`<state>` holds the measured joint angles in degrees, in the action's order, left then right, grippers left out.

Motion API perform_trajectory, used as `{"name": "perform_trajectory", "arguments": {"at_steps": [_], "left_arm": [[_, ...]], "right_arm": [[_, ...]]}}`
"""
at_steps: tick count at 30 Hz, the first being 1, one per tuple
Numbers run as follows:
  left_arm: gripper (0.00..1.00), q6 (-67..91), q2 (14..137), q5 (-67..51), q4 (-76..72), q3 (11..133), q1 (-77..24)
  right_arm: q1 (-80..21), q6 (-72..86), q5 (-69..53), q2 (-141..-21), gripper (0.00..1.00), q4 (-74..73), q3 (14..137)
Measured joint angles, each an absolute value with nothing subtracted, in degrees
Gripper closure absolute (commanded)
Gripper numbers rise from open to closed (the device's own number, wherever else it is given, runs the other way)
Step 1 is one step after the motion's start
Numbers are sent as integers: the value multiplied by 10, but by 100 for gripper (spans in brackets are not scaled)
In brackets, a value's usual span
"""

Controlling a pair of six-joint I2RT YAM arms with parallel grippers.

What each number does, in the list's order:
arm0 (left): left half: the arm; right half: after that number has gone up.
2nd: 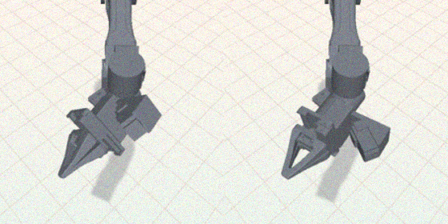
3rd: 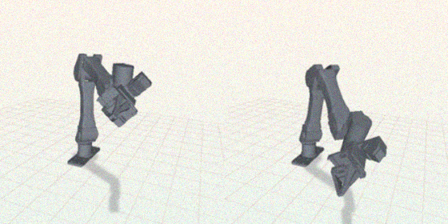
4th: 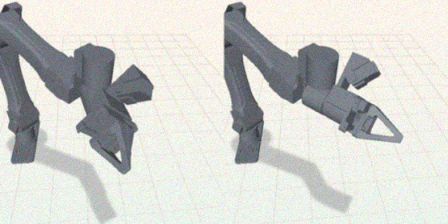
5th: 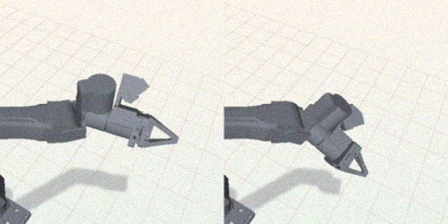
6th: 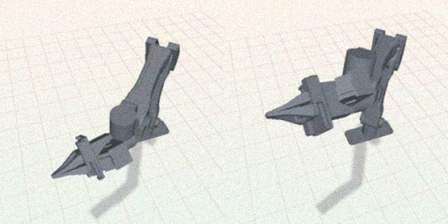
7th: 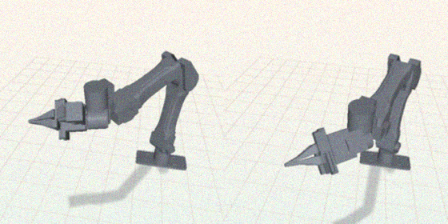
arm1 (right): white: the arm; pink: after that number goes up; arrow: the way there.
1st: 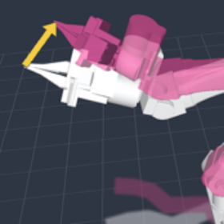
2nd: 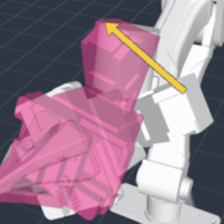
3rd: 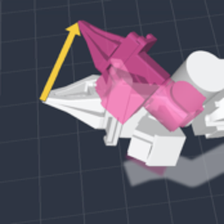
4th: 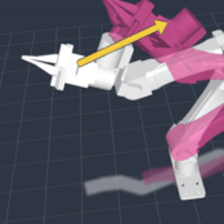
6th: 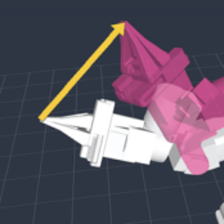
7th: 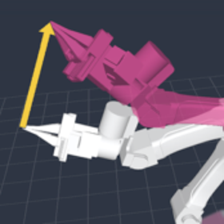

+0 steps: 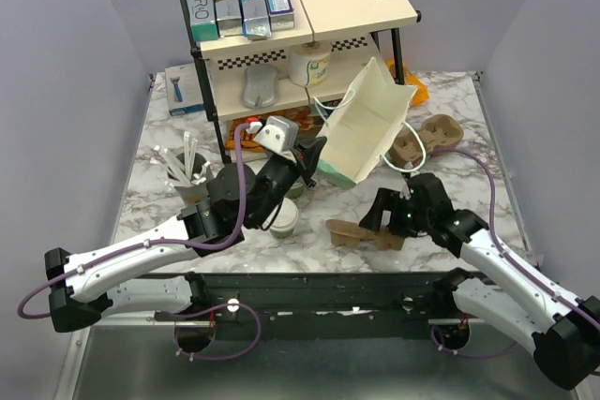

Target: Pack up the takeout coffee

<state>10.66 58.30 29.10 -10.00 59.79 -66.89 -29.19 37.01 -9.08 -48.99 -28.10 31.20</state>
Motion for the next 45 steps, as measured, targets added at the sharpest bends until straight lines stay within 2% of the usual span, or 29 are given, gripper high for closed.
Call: {"name": "perform_trajectory", "arguments": {"at_steps": [5,14,20,28,34,40,41,45], "left_arm": [[100,107,582,291,-95,598,-669],[100,107,582,291,-84,598,-669],[100,107,582,292,-74,601,-669],[100,107,583,298,-71,604,-669],[100,110,583,300,-71,604,-669],[100,112,583,300,-70,604,-669],[100,112,583,300,-70,604,-669],[100,113,582,302,-70,603,-669]], "right_arm": [[-305,373,-143,-475,0,-296,275],[-370,334,-204,-387,0,-329,280],[-379,332,-138,-425,0,-353,309],[-502,462,0,-488,0,-395,310],[-540,528,53,-563,1,-371,311],[-548,559,101,-636,13,-352,338],[-548,559,103,-647,22,-351,338],[-548,569,119,-677,34,-345,339]]}}
